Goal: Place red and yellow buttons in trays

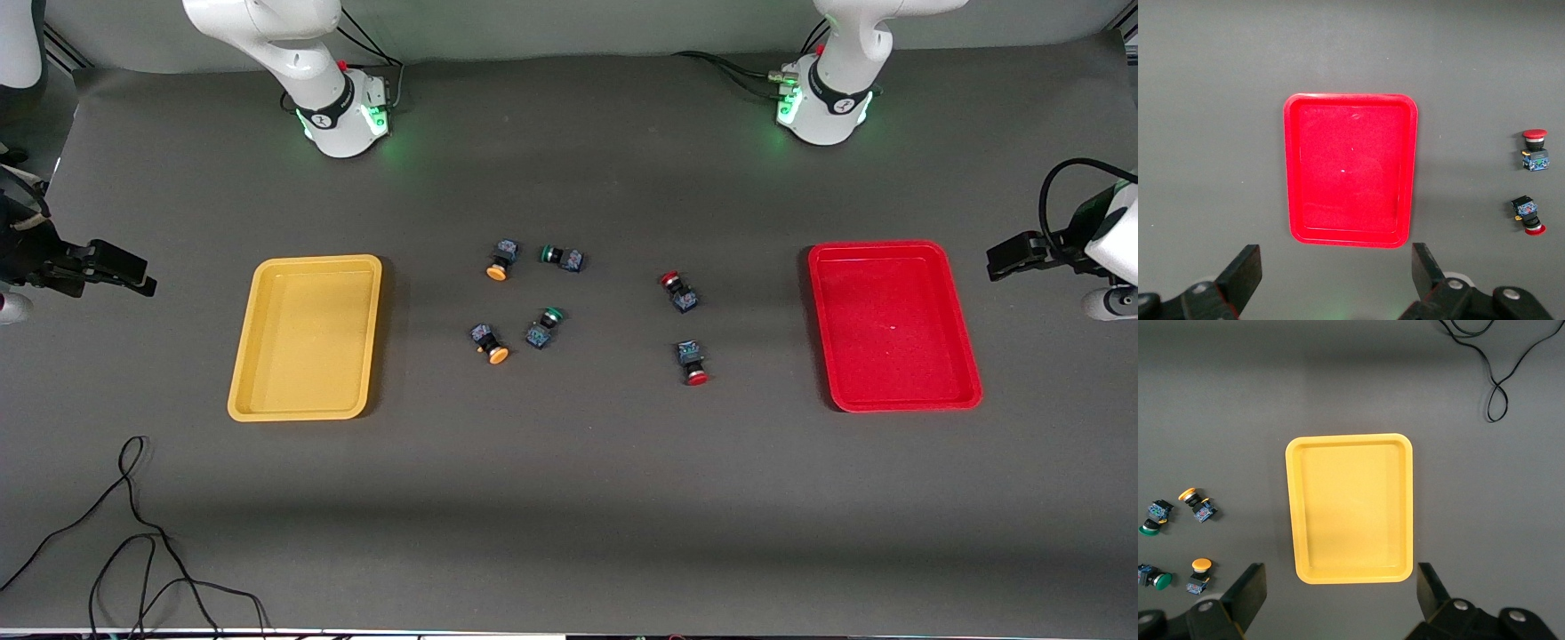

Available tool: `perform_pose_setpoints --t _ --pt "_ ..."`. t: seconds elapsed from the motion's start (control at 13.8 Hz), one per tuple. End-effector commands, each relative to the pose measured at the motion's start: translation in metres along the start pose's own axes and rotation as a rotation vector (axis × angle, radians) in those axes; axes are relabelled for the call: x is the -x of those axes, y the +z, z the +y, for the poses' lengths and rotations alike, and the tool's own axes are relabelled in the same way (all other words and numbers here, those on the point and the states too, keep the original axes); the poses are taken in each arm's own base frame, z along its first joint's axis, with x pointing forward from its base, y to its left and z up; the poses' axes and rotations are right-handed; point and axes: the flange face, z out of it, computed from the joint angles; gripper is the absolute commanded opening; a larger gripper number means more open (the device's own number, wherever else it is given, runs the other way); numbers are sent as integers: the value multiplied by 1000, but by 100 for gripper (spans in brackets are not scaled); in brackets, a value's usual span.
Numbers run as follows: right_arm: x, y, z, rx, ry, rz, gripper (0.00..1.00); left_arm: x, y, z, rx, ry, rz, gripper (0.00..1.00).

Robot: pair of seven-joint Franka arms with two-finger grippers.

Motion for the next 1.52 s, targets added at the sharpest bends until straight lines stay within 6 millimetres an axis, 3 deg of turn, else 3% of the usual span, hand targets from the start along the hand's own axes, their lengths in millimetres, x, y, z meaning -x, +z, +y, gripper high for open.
perform_pose_setpoints --t 0.0,0.07,0.29,0.51,0.65,0.8,0.94,1.23,1.45 --pt "4 -6 -1 17 -27 10 100 0 1 -7 -3 -1 -20 100" --pt "7 -3 -8 17 -38 -2 100 0 2 -10 2 -5 -24 100" --pt "27 24 -61 20 -33 -48 100 2 14 -7 -1 -11 -75 100" --pt "85 52 -163 18 52 -32 100 2 27 15 -2 0 -100 100" --pt "120 88 -209 9 120 -3 100 5 40 51 6 -43 -121 100" --pt "162 122 -268 0 159 11 100 8 58 95 29 -61 -139 100" --pt "193 137 -310 11 159 -1 100 12 76 145 51 -86 -148 99" --pt "244 169 -362 -4 209 12 100 8 135 240 40 -146 -172 99" --pt "236 202 -372 8 246 6 100 9 192 258 76 -216 -189 99"
